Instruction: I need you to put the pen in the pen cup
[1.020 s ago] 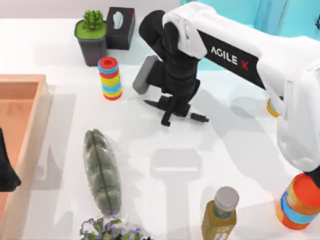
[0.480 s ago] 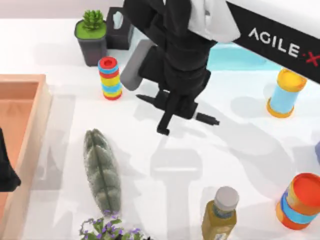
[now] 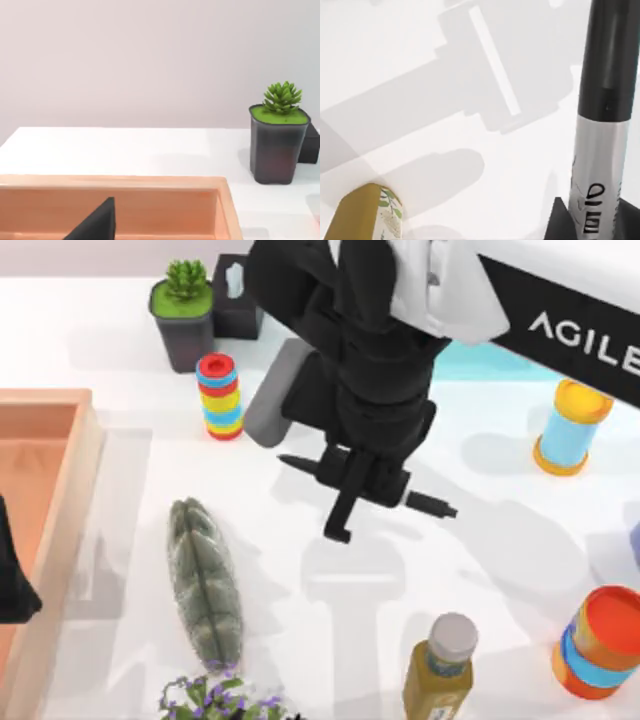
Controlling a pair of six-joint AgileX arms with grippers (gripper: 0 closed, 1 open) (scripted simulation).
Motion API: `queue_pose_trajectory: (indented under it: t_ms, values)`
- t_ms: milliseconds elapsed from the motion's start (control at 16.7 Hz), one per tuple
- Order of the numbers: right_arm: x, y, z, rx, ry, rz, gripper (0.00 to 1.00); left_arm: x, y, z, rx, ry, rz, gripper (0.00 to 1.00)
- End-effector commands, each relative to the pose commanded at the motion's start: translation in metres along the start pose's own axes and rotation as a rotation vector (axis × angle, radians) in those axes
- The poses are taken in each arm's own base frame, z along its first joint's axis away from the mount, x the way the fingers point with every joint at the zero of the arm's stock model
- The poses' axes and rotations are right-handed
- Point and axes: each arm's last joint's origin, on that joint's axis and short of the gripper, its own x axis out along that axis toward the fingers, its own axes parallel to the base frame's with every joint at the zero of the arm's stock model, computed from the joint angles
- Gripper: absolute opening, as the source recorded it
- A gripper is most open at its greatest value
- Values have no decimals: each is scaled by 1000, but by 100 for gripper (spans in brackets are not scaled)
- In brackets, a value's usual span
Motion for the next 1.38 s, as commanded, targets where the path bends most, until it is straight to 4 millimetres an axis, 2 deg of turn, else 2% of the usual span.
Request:
queue_pose_trajectory:
  t_ms: [120,240,360,480,600,720,900,1020,1140,1260,1380]
  values:
    - [1,-4,-1,6,-9,7,0,0,0,0,0,0,0,100]
    - [4,-22,-8,40,-58,37,0,0,0,0,0,0,0,100]
    - [9,-54,-23,100,-151,82,0,0,0,0,0,0,0,100]
    - [13,-96,-48,175,-297,124,0,0,0,0,0,0,0,100]
    - [14,-139,-84,241,-492,151,0,0,0,0,0,0,0,100]
    - [12,-176,-131,275,-718,149,0,0,0,0,0,0,0,100]
    - [13,-210,-215,255,-1047,95,0,0,0,0,0,0,0,100]
    - [20,-213,-272,215,-1220,51,0,0,0,0,0,0,0,100]
    - [33,-203,-323,181,-1350,21,0,0,0,0,0,0,0,100]
    - [51,-183,-364,172,-1443,9,0,0,0,0,0,0,0,100]
    - [68,-160,-394,186,-1509,5,0,0,0,0,0,0,0,100]
